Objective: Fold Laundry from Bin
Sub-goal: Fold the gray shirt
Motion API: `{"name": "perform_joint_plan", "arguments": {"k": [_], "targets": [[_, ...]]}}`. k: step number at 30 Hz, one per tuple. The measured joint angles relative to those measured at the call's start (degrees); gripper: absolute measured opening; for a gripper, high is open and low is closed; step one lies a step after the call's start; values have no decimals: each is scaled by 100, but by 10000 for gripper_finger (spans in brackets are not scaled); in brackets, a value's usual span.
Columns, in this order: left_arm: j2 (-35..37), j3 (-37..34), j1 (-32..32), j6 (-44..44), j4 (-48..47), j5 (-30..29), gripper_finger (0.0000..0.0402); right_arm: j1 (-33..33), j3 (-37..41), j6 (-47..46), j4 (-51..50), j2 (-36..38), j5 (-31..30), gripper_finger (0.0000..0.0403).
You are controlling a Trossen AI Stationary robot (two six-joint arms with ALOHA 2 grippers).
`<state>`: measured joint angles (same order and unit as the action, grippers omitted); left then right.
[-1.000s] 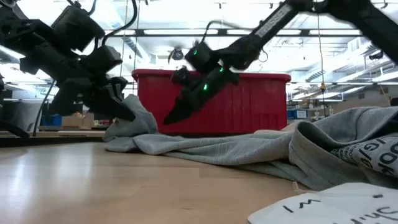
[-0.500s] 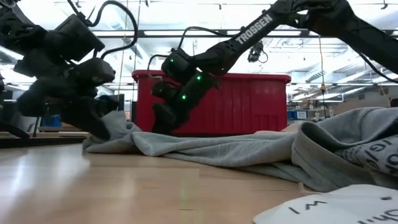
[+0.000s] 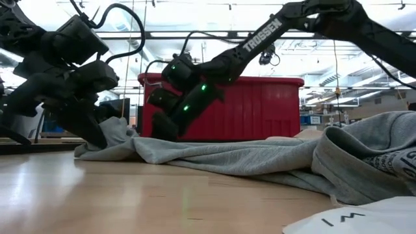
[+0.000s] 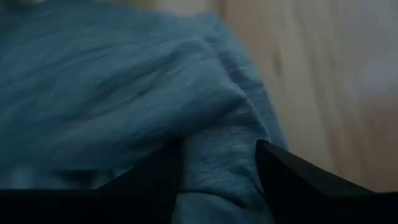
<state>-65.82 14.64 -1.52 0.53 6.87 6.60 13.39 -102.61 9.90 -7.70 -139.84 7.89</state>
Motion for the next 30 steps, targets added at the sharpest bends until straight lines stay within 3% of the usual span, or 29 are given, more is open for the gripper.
{"name": "perform_joint_plan", "arguments": {"k": [6,11,12,20,23,28,30], "targets": [[0,-1,-74,448,-148,151,14,2,5,24,199,-47,104,166],[2,1,-76,531,-223,154,14,-43,11,293,196,-49,199,31],[26,1,-76,513,-247,146,14,-35,12,373,188,-41,264,20],[645,-2,-57,248,-449,-359,14,-91,46,861,-684,736,221,15],[1198,210,-59,1,-840,-1012,14,-131,25,1186,-997,1150,230,15],[2076,1017,-59,-334,-2196,-2977,14,-103,46,1783,-1285,1620,350,15],[2328,1375,-50,-319,-2808,-3461,14,25,33,1980,-1127,1791,600,15]]}}
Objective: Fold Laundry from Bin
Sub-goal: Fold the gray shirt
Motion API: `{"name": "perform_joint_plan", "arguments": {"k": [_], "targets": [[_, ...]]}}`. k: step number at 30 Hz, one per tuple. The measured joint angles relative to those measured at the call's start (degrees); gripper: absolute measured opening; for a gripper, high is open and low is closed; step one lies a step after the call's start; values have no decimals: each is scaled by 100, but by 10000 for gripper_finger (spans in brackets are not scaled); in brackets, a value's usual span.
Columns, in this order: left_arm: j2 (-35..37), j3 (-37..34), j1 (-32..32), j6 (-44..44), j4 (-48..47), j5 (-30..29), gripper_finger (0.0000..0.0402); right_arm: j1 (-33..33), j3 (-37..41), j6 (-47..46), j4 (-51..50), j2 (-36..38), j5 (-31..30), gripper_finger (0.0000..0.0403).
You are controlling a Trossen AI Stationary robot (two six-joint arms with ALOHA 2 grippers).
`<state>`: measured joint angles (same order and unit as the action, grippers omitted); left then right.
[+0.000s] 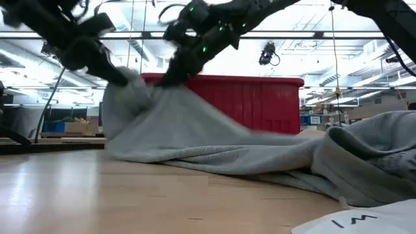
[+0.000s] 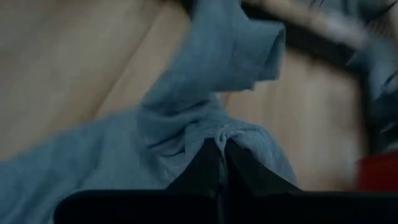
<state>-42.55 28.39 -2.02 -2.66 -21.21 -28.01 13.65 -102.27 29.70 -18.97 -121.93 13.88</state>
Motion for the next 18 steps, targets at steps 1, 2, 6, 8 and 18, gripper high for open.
{"name": "perform_joint_plan", "arguments": {"k": [1,2,6,8,18], "targets": [[103,172,-2,62,-377,-72,14,91,-18,52,89,54,148,15],[175,355,-2,195,-729,-90,14,185,-18,76,95,89,275,15],[296,1038,-9,847,-2024,-368,14,500,6,34,387,64,604,15],[339,1253,-7,994,-2302,-915,14,599,7,1,885,60,733,15],[344,1869,-2,224,-2648,-2616,14,811,-169,-217,2158,92,1594,19]]}}
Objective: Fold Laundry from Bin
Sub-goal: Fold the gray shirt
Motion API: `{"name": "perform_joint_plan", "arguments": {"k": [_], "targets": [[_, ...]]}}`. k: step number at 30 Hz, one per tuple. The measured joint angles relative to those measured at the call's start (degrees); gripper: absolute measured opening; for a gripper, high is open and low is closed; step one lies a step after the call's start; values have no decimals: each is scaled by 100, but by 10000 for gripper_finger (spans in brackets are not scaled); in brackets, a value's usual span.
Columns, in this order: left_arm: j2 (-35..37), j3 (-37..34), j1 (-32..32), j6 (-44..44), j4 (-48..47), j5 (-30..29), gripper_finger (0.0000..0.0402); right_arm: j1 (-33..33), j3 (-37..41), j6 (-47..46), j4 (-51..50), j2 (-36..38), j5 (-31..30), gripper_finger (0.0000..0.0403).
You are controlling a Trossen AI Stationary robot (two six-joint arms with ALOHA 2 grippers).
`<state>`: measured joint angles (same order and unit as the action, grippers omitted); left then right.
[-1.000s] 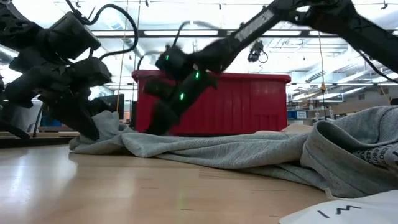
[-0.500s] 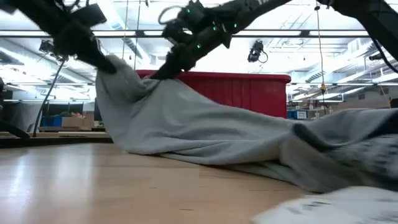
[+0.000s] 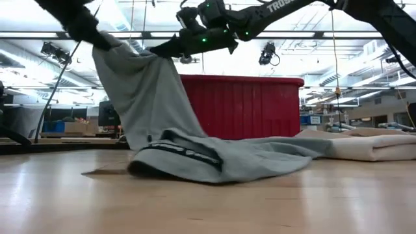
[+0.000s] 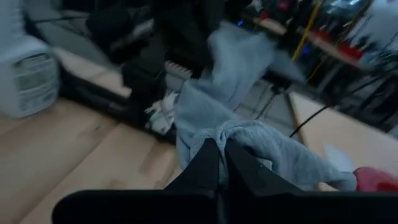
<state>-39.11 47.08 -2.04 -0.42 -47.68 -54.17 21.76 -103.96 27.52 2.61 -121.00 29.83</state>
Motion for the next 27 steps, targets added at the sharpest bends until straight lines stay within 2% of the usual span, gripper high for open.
{"name": "perform_joint_plan", "arguments": {"k": [2,7,9,13,21,25,27], "targets": [[-19,35,0,-213,338,417,14,101,-92,240,-716,93,123,19],[-221,36,0,-783,1473,2256,13,377,-118,961,-2425,480,111,20],[-433,36,-2,-960,1810,2736,13,464,-120,1272,-3004,585,-26,20],[-1098,34,1,-1178,2403,3038,13,603,-120,1870,-3939,684,-422,21],[-2861,27,-6,-1402,3632,3724,13,648,-115,2621,-6185,784,-387,19],[-3342,30,-36,-1397,4144,4409,13,417,181,2666,-6489,864,-698,14],[-3406,30,-96,-1426,4247,4469,13,264,323,2648,-6514,979,-944,14]]}}
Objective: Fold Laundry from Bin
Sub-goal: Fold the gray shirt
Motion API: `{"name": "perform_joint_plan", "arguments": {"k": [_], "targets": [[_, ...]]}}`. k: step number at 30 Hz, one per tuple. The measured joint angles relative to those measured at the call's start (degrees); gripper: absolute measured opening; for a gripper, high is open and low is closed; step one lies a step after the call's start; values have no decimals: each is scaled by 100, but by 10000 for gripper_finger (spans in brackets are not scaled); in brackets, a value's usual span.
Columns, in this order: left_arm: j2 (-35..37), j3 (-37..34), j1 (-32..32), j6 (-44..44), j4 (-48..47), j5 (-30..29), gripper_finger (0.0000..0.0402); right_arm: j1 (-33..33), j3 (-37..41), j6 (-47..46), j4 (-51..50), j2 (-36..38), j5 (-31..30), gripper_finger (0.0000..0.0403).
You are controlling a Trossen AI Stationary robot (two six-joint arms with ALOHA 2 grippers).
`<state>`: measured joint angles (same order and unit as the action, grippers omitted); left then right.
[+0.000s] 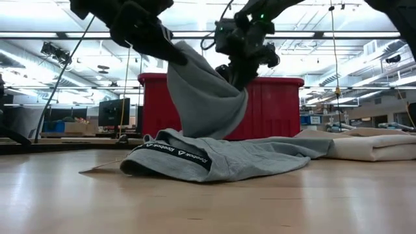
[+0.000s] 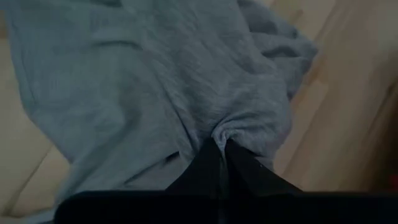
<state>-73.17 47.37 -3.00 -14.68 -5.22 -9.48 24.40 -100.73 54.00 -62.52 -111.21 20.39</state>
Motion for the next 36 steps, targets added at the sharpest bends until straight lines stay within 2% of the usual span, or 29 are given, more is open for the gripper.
{"name": "perform_joint_plan", "arguments": {"k": [8,12,15,21,26,30,36], "targets": [[133,107,-378,-264,241,123,13,-679,740,-544,152,1110,-310,15],[-47,210,-479,-178,247,338,13,-974,1419,-965,353,1561,-185,23],[-269,219,-522,72,175,534,13,-1270,2112,-1364,584,1680,-182,26],[-817,229,-730,463,206,761,13,-1889,3324,-2415,1794,1688,-246,32],[-1535,229,-950,1061,596,761,26,-2430,3919,-3145,2413,1678,-281,65],[-2186,227,-1110,1345,965,750,69,-2775,4236,-3728,2577,1678,-484,113],[-2549,227,-1417,1511,1183,850,190,-3225,4353,-4889,2286,1678,-435,177]]}}
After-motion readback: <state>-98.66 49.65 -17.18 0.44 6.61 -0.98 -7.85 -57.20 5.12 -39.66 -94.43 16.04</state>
